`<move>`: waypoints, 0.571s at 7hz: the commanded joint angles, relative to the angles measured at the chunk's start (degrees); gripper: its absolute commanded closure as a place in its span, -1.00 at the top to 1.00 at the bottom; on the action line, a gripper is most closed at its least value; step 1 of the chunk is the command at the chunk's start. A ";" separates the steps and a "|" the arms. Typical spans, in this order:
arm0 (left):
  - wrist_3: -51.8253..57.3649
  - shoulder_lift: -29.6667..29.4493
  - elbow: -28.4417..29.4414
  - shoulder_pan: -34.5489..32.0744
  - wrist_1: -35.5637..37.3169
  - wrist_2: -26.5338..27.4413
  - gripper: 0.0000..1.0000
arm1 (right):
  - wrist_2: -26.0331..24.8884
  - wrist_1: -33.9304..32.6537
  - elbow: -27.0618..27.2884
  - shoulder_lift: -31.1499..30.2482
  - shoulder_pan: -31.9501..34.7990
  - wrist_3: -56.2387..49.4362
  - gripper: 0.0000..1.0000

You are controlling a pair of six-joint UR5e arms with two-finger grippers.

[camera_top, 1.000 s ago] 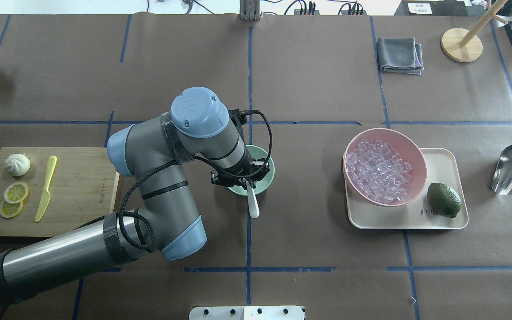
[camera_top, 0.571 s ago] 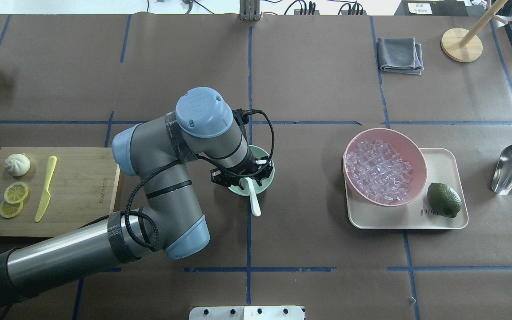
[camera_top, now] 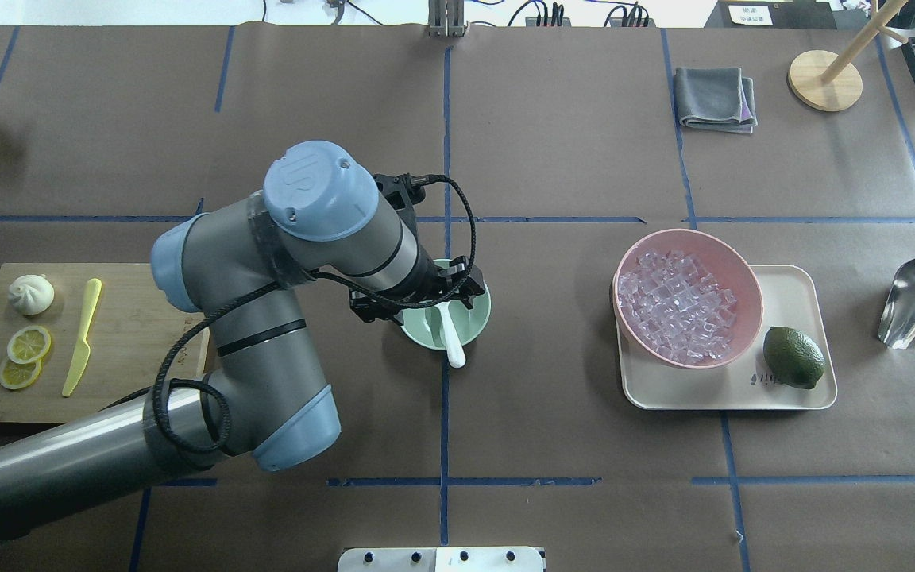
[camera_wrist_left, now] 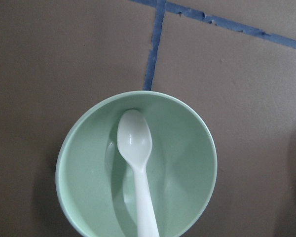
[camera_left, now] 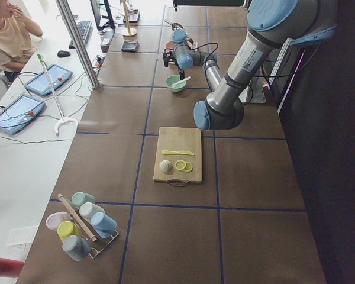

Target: Put spoon and ice into bowl

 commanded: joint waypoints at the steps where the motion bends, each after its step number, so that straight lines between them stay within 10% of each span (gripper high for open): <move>1: 0.38 10.76 -11.07 -2.09 -0.02 -0.28 0.99 | -0.09 0.09 9.99 0.08 -7.33 16.40 0.98; 4: 12.21 26.23 -19.88 -6.11 0.06 -3.41 0.99 | -6.99 11.26 16.28 4.56 -21.45 48.69 0.98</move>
